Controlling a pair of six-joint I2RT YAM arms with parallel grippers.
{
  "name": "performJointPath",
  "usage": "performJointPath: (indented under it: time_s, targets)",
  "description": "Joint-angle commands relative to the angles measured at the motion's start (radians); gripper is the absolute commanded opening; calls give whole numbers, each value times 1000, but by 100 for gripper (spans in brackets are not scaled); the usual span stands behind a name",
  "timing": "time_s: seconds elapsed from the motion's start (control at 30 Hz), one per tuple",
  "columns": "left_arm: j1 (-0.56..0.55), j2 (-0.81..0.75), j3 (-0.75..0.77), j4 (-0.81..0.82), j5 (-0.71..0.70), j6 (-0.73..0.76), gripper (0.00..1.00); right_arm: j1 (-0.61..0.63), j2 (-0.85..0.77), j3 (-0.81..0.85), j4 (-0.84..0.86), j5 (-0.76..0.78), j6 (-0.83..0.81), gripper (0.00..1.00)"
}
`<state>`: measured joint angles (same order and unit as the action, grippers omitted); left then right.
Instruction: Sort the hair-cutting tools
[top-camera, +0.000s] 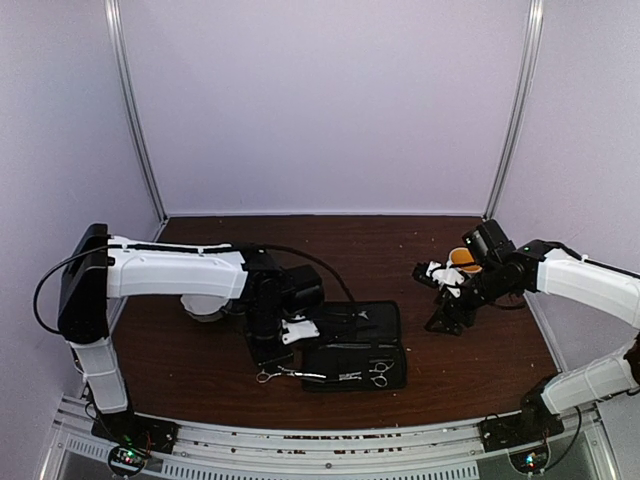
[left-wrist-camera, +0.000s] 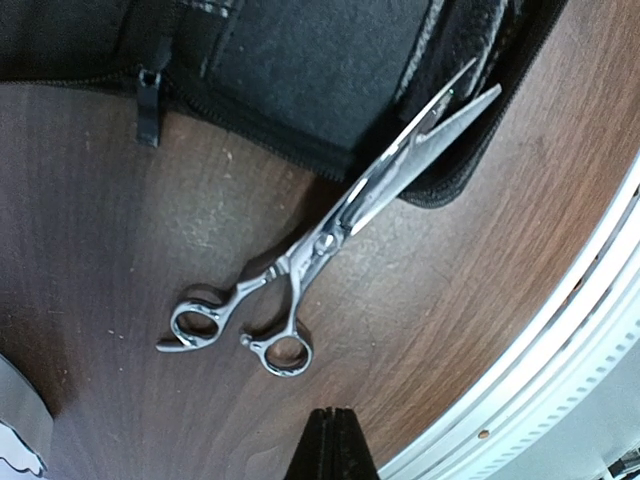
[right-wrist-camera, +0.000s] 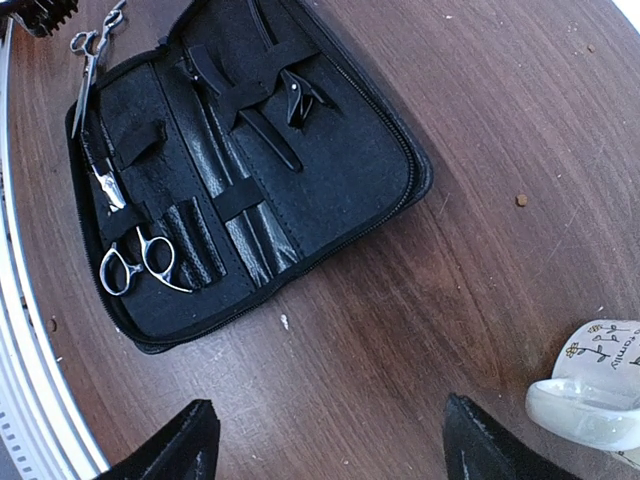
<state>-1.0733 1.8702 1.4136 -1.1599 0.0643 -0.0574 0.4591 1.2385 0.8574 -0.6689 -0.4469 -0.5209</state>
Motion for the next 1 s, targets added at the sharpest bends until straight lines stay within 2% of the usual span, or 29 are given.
performJointPath:
  time_s: [0.0,0.03,0.1,0.17,0.23,0.33,0.53,0.97]
  targets:
    - [1,-52,22,-25,-27,-10,2,-7,3,-5,-12,-8,-5,78]
    - [1,-77,1,-3,-48,-11,9,-7,3,-6,-11,-9,-6,78]
    - [1,-130,-49,56,-72,5,29,-7,6,-4,-11,-14,-7,78]
    - [1,-167,-104,135,-71,53,40,-7,14,4,-16,-20,-9,78]
    - [2,-188,-147,222,-31,128,45,-7,24,11,-24,-26,-11,78]
    - [11,-173,-174,320,-20,236,48,-5,24,12,-32,-32,-11,78]
    - [47,-97,-162,372,71,382,50,-6,-10,-5,-28,-33,-9,78]
    - [76,18,-158,397,216,441,45,-6,12,2,-34,-39,-13,78]
